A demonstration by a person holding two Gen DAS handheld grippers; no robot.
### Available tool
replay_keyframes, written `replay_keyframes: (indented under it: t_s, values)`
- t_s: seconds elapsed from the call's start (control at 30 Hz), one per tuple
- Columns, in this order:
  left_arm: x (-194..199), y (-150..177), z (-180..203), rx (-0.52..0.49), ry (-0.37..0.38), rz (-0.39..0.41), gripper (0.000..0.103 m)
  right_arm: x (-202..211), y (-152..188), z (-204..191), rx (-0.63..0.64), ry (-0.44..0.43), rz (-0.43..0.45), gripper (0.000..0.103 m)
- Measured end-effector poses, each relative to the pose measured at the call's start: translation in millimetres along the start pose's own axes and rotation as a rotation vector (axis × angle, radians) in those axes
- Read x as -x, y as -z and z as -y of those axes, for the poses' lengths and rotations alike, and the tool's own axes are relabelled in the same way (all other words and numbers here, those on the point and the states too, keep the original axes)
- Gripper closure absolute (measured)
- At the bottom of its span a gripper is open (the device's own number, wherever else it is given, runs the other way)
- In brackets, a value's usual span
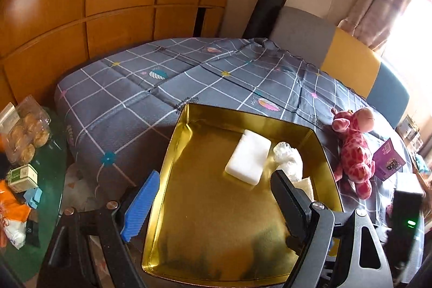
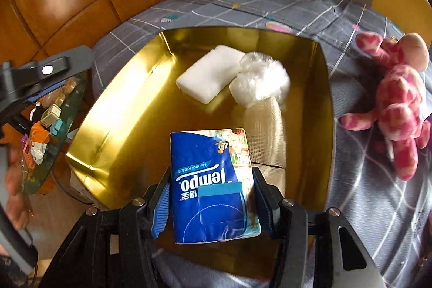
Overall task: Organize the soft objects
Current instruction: 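Carry the Tempo tissue pack into the gold tin and open the right gripper, then move the left gripper back toward the pink towel roll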
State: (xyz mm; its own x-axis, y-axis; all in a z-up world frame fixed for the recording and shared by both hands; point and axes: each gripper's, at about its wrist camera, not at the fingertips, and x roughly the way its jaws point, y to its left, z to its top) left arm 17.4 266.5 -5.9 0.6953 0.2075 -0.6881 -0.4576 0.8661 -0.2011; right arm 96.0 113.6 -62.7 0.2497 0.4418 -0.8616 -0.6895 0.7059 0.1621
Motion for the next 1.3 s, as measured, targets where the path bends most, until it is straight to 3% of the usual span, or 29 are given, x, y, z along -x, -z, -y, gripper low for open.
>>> replay_keyframes:
  t_s: [0.2, 0.33, 0.63, 1.3]
  values:
    - [-3.4, 6.5, 8.6, -0.028, -0.002, -0.010, 0.018, 2.8, 10.8, 5.6, -0.016, -0.006, 0.020, 0.040]
    - [-1.4, 11.4, 18.0, -0.056, 0.010, -0.013, 0.018, 19.4, 18.7, 14.8, -0.053, 0.010, 0.068, 0.039]
    - [12.4, 20.0, 44.9, -0.127, 0.060, 0.004, 0.018, 59.5, 41.0, 24.4, -0.089, 0.174, 0.176, 0.039]
    - [25.5, 44.9, 100.0, -0.273, 0.150, -0.021, 0.018, 110.5, 88.7, 76.7, -0.249, 0.299, 0.258, 0.039]
